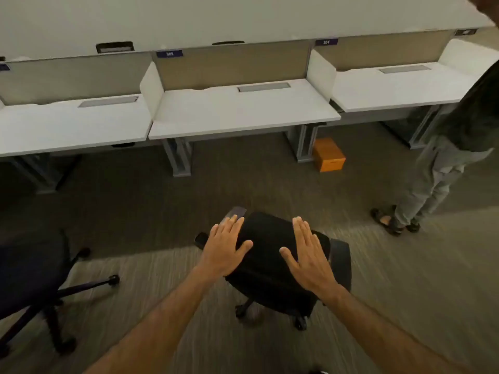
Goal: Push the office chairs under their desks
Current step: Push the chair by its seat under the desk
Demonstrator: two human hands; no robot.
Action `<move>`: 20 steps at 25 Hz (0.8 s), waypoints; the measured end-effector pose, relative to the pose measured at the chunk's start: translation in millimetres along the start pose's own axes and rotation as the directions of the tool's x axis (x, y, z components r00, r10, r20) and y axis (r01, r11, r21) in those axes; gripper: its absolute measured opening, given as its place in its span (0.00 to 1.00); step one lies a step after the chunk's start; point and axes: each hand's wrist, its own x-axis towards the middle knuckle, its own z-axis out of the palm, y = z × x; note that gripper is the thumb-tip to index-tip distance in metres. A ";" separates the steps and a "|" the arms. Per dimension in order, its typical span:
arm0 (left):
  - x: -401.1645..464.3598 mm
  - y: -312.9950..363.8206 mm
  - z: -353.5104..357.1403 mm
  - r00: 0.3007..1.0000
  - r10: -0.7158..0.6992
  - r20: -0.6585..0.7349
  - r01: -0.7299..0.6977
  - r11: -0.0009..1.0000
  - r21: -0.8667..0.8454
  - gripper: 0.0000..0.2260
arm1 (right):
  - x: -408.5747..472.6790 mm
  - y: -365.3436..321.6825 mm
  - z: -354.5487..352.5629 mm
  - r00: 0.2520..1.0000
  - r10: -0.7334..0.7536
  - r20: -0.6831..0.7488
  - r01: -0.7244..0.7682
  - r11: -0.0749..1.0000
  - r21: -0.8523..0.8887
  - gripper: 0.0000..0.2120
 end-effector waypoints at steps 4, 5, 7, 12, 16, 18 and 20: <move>-12.5 -8.3 21.7 0.987 0.034 0.155 -0.048 0.995 0.092 0.31 | -29.1 7.7 25.8 0.985 0.065 0.158 -0.056 0.997 -0.061 0.37; -13.6 -8.5 26.2 0.976 0.051 0.210 -0.079 0.989 0.124 0.31 | -32.7 10.9 30.5 0.980 0.076 0.187 -0.060 0.994 -0.090 0.37; -14.4 -7.7 31.6 0.947 0.089 0.310 -0.152 0.971 0.185 0.30 | -34.4 14.6 34.6 0.963 0.086 0.257 -0.045 0.986 -0.160 0.37; -8.9 -18.2 44.7 0.887 0.096 0.452 -0.212 0.953 0.215 0.33 | -37.5 23.6 47.8 0.900 0.051 0.432 0.084 0.954 -0.289 0.35; 1.6 -36.4 48.0 0.864 0.100 0.493 -0.208 0.964 0.169 0.38 | -34.5 27.4 50.4 0.876 0.040 0.481 0.135 0.936 -0.325 0.34; 9.8 -45.7 48.4 0.863 0.076 0.500 -0.192 0.964 0.186 0.32 | -31.7 28.4 50.0 0.862 0.050 0.504 0.139 0.933 -0.332 0.33; 16.5 -55.7 48.7 0.859 0.059 0.509 -0.177 0.966 0.187 0.32 | -28.4 31.8 49.1 0.852 0.032 0.522 0.175 0.923 -0.343 0.32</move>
